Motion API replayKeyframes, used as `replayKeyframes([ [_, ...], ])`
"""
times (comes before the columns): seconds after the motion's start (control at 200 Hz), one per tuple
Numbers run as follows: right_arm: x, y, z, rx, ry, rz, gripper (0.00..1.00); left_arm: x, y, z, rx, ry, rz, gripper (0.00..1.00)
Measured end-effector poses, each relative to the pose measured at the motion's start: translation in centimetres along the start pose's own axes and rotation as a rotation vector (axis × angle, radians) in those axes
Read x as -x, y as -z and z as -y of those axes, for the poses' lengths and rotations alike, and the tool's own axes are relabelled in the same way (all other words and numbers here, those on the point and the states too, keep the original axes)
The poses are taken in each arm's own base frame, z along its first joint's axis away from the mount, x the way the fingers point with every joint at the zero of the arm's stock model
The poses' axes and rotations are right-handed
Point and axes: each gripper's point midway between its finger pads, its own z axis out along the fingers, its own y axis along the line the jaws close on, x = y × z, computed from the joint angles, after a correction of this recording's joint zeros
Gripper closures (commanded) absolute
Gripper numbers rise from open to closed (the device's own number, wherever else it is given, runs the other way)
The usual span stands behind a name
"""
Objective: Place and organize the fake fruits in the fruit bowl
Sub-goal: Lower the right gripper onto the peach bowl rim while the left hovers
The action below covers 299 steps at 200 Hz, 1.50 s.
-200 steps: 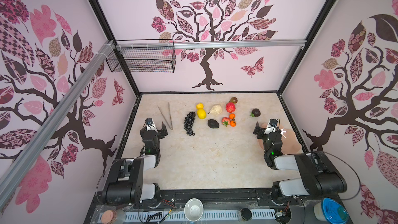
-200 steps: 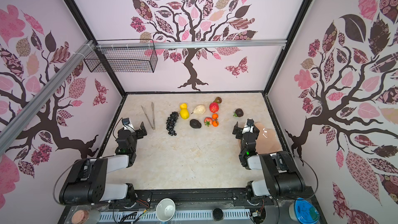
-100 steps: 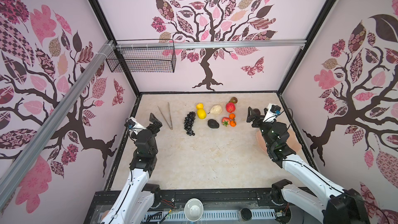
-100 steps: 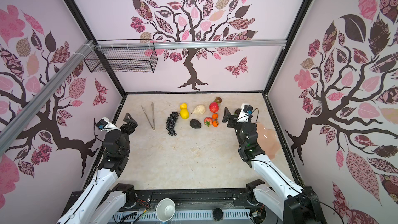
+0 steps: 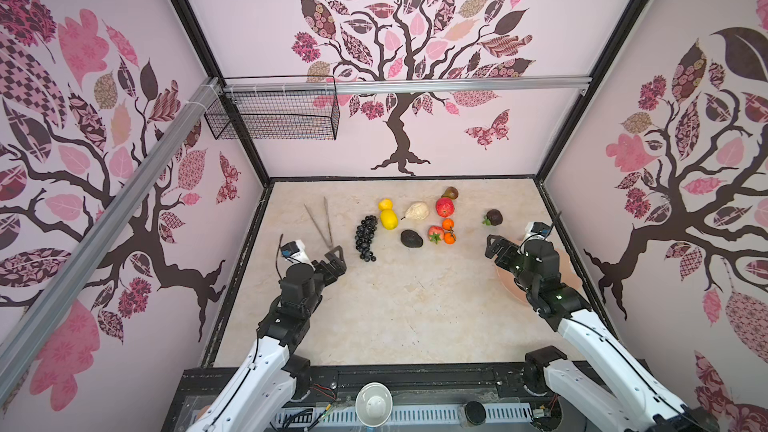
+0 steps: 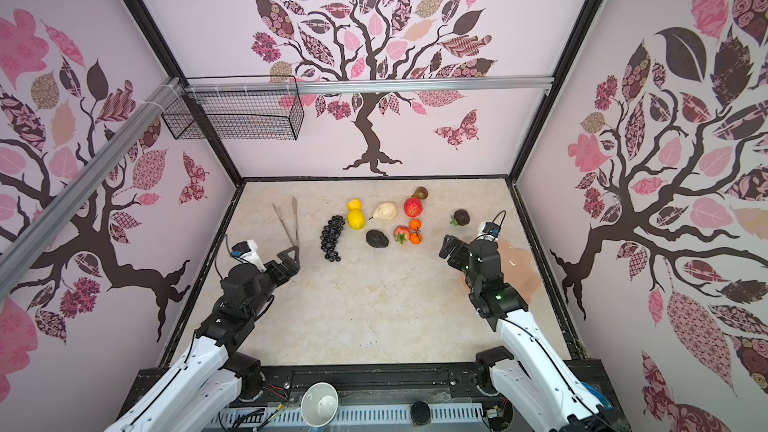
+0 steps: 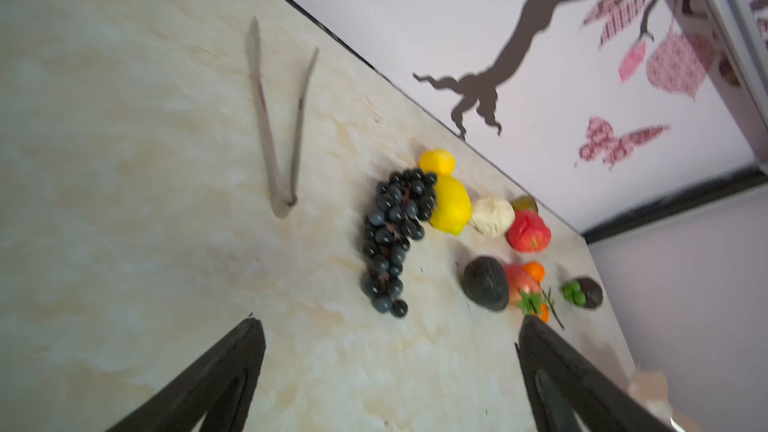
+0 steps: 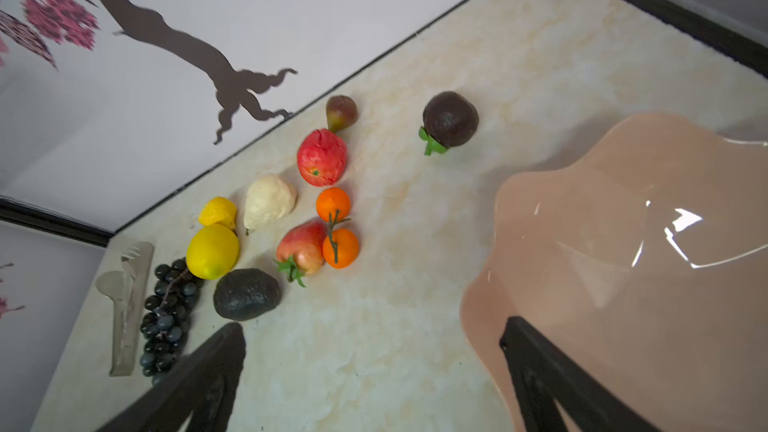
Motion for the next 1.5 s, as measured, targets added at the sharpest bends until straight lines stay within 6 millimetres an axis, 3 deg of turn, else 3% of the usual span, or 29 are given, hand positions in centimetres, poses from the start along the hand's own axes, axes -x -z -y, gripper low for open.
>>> replayKeyframes([
  [0.115, -2.0, -1.5, 1.8, -0.12, 0.034, -0.115, 0.0, -2.8, -1.2, 2.2, -0.043, -0.122, -0.121, 0.02],
  [0.265, -4.3, -2.5, 3.8, -0.245, 0.089, -0.222, 0.04, -4.5, -2.2, 2.5, -0.045, -0.207, -0.196, 0.02],
  [0.58, -6.7, -2.4, 5.1, -0.333, 0.171, -0.304, 0.13, -3.2, -1.6, 3.0, -0.063, -0.243, -0.142, 0.02],
  [0.76, -8.4, -2.2, 6.7, -0.402, 0.204, -0.379, 0.24, -2.7, -1.6, 2.8, -0.046, -0.24, -0.121, 0.02],
  [0.945, -9.1, -2.0, 6.9, -0.404, 0.21, -0.413, 0.38, -2.9, -1.8, 2.5, -0.029, -0.229, -0.126, 0.02],
  [1.496, -10.9, -1.8, 7.2, -0.398, 0.216, -0.464, 0.6, -3.6, -2.4, 1.7, 0.008, -0.229, -0.148, 0.02],
])
